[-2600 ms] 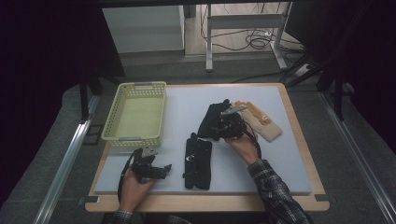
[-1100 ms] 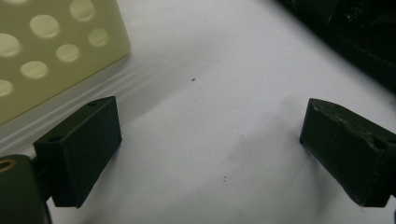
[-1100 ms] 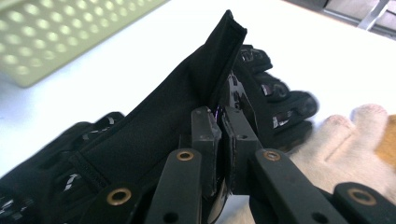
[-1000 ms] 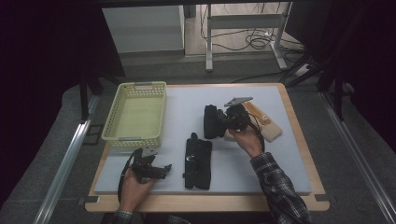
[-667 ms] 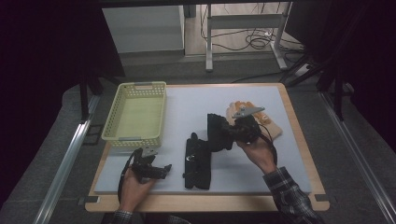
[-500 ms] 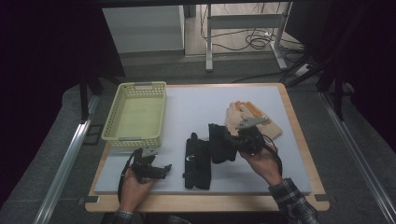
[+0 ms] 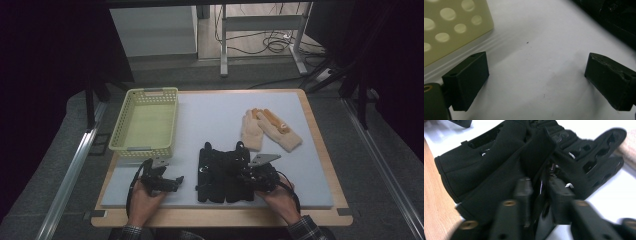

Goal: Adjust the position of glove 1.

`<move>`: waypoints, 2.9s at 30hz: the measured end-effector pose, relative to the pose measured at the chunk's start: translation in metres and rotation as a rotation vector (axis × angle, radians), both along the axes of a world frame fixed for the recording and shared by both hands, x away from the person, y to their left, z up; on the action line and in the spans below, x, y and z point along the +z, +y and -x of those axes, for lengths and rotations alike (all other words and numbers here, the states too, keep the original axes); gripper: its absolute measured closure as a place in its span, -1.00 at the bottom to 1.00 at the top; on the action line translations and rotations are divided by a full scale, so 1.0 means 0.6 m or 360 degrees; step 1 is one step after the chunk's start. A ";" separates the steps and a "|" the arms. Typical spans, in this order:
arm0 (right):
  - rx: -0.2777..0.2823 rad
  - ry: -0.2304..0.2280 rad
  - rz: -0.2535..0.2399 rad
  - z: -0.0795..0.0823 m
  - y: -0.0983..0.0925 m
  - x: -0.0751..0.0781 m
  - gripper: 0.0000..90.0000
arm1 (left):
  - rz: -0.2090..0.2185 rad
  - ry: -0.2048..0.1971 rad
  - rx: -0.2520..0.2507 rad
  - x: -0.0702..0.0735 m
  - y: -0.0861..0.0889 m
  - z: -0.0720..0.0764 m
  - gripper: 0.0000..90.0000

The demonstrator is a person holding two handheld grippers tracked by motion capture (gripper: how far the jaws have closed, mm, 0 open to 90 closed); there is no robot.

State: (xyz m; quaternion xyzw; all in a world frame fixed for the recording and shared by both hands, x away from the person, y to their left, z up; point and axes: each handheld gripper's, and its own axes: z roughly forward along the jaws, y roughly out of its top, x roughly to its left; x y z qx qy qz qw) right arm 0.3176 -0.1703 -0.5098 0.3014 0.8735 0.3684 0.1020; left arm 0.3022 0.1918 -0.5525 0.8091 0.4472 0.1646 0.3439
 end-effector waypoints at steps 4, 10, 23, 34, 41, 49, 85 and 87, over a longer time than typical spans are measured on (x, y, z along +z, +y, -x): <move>-0.0063 -0.0041 -0.0046 0.000 -0.022 0.021 0.10 | -0.0001 0.0000 0.0000 0.000 0.000 0.000 -0.88; -0.0188 -0.0048 -0.0047 -0.014 -0.049 0.020 0.39 | 0.0000 0.0000 0.0000 0.000 0.000 0.000 -0.88; -0.0203 -0.0003 -0.0041 -0.031 -0.033 -0.032 0.56 | 0.0000 -0.0002 0.0001 0.000 0.000 0.000 -0.88; -0.0208 0.0061 -0.0111 -0.028 -0.032 -0.011 0.90 | -0.0001 0.0000 0.0000 0.000 0.000 0.000 -0.88; -0.0176 0.0003 -0.0055 -0.016 -0.020 0.046 0.90 | 0.0006 -0.0002 0.0007 0.000 -0.001 0.000 -0.88; -0.0192 -0.0082 0.0065 -0.012 -0.002 0.085 0.90 | 0.0016 -0.0005 0.0012 -0.001 -0.001 0.000 -0.88; 0.0043 0.0000 -0.0063 -0.035 0.102 0.066 0.51 | 0.0016 -0.0004 0.0012 -0.001 -0.001 0.000 -0.88; 0.0041 0.0009 -0.0034 -0.030 0.080 0.055 0.63 | 0.0014 -0.0004 0.0011 -0.001 -0.001 0.000 -0.88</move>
